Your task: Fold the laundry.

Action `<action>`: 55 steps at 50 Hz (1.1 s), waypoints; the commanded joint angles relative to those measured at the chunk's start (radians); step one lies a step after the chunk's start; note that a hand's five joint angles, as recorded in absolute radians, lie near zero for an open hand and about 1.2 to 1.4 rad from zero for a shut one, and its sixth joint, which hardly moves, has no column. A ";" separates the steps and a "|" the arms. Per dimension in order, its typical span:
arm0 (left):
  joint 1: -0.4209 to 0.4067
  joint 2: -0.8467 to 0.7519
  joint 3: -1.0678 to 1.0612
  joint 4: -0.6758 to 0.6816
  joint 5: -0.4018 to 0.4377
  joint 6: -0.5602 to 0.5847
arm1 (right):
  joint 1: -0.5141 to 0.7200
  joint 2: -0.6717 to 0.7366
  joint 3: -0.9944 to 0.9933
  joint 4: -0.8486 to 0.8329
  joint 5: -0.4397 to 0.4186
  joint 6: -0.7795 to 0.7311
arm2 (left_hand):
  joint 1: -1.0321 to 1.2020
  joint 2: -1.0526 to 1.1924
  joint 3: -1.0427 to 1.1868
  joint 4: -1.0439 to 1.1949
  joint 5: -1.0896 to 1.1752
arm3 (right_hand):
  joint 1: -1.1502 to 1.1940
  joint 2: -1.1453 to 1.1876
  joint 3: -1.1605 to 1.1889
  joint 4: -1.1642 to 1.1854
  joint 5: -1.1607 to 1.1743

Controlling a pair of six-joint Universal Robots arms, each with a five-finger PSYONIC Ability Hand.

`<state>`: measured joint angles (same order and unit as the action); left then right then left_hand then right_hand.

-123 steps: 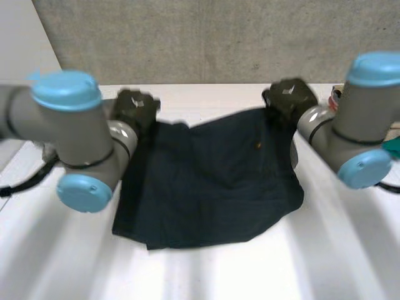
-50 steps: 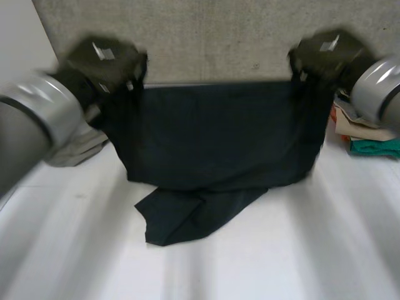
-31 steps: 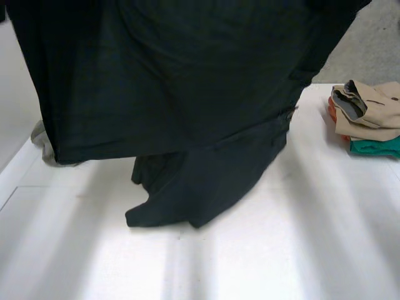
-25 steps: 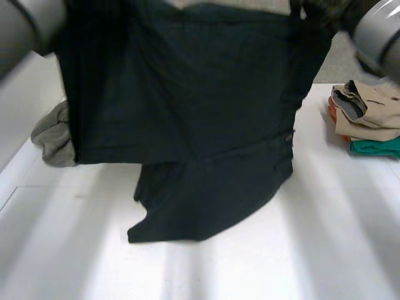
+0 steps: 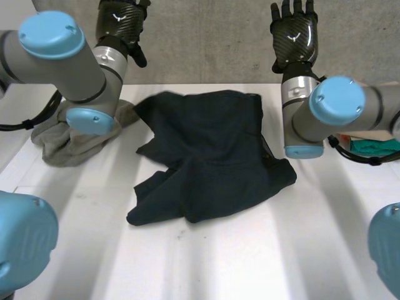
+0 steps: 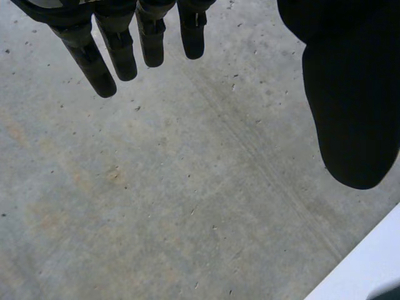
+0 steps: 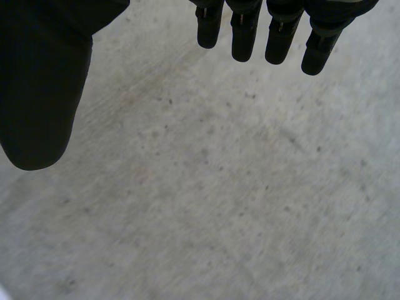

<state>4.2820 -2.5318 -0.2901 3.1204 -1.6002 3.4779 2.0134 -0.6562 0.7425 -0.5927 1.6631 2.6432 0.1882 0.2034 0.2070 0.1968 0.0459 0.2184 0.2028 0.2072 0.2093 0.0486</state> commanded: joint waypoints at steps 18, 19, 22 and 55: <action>-0.090 0.723 -1.178 -0.218 0.105 -0.052 | -0.176 -0.508 0.552 0.817 -0.341 -0.014 | 0.799 0.784 0.780 0.791 0.767 | 0.399 0.415 0.410 0.408 0.394; -0.094 0.746 -1.248 -0.217 0.123 -0.071 | -0.188 -0.525 0.610 0.818 -0.389 -0.046 | 0.885 0.869 0.866 0.876 0.852 | 0.527 0.543 0.539 0.537 0.523; -0.103 0.781 -1.368 -0.214 0.152 -0.094 | -0.219 -0.554 0.725 0.809 -0.506 -0.148 | 0.967 0.952 0.949 0.959 0.935 | 0.774 0.790 0.785 0.783 0.769; -0.094 0.372 -1.137 -0.011 -0.032 0.027 | -0.187 -0.211 0.678 0.363 -0.566 -0.195 | 0.295 0.280 0.277 0.287 0.263 | 0.443 0.459 0.454 0.452 0.438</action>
<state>4.1909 -2.0717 -1.5352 3.1057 -1.5710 3.4492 1.7986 -0.9232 1.4816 -0.1634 1.0643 2.4102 0.4935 0.5029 0.4966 0.4818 0.3054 0.5013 0.4903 0.4934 0.4960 0.3243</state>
